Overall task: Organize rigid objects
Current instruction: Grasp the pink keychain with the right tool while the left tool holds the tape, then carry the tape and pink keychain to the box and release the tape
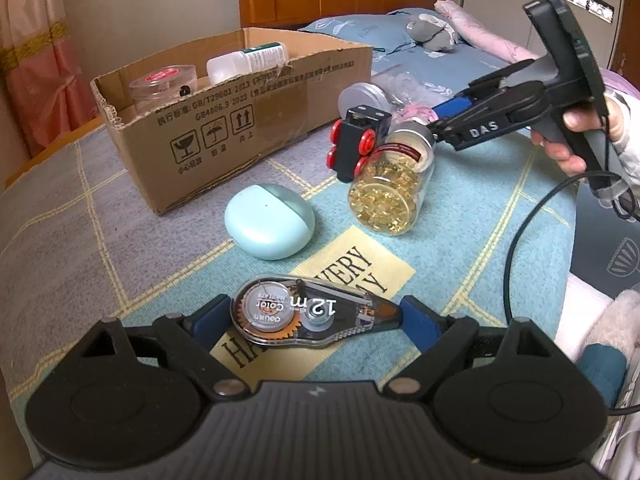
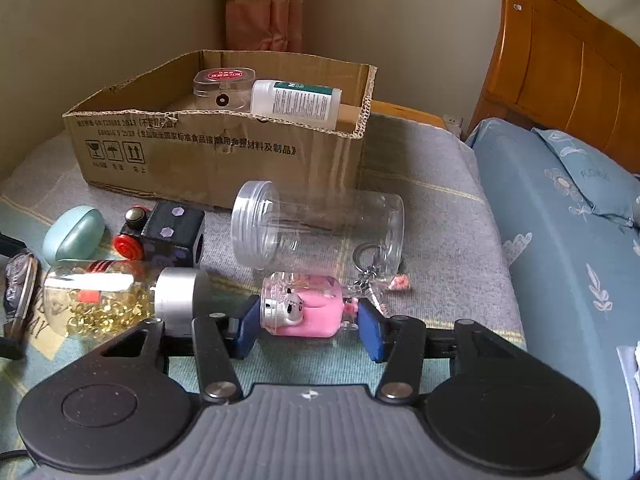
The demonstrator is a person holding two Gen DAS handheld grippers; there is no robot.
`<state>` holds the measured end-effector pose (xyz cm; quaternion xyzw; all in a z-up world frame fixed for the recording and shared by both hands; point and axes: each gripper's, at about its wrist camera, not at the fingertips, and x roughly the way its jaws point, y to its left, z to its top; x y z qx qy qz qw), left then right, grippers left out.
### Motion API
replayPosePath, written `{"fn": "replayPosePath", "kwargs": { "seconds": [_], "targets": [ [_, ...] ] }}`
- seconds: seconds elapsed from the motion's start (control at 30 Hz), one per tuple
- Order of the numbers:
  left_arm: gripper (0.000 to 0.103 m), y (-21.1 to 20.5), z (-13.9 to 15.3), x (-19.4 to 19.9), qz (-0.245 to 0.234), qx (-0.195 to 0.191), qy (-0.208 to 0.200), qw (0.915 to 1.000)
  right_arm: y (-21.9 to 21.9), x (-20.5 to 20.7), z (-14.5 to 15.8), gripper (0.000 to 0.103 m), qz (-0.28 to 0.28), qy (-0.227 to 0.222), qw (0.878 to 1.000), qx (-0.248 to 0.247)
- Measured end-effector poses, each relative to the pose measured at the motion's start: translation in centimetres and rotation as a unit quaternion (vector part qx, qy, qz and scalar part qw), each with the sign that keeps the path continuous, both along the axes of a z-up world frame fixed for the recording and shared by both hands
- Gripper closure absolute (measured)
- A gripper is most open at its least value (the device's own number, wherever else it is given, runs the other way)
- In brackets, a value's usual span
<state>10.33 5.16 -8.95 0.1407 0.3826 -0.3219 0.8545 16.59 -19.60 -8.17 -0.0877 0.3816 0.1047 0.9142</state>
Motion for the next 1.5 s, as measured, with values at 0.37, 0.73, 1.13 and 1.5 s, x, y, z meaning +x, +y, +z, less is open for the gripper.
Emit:
{"fn": "replayPosePath", "kwargs": {
  "seconds": [0.37,0.73,1.13,1.5],
  "targets": [
    [0.014,-0.2,0.1,0.2,0.014,0.003,0.005,0.9999,-0.3,0.6,-0.2,0.047,-0.008,0.004,1.000,0.017],
    [0.014,-1.2,1.5,-0.2,0.009,0.045,0.011,0.9989,-1.1,-1.6,1.9,0.048,0.034,0.009,0.999,-0.014],
    [0.014,-2.3,3.7,-1.6,0.003,0.090,-0.006,0.9960,-2.6,-4.0,5.0,0.048,0.077,0.009,0.997,-0.002],
    [0.014,-3.1,7.4,-1.7,-0.004,0.065,-0.013,0.9978,-3.5,-5.6,7.9,0.048,0.111,0.002,0.994,0.024]
  ]
}}
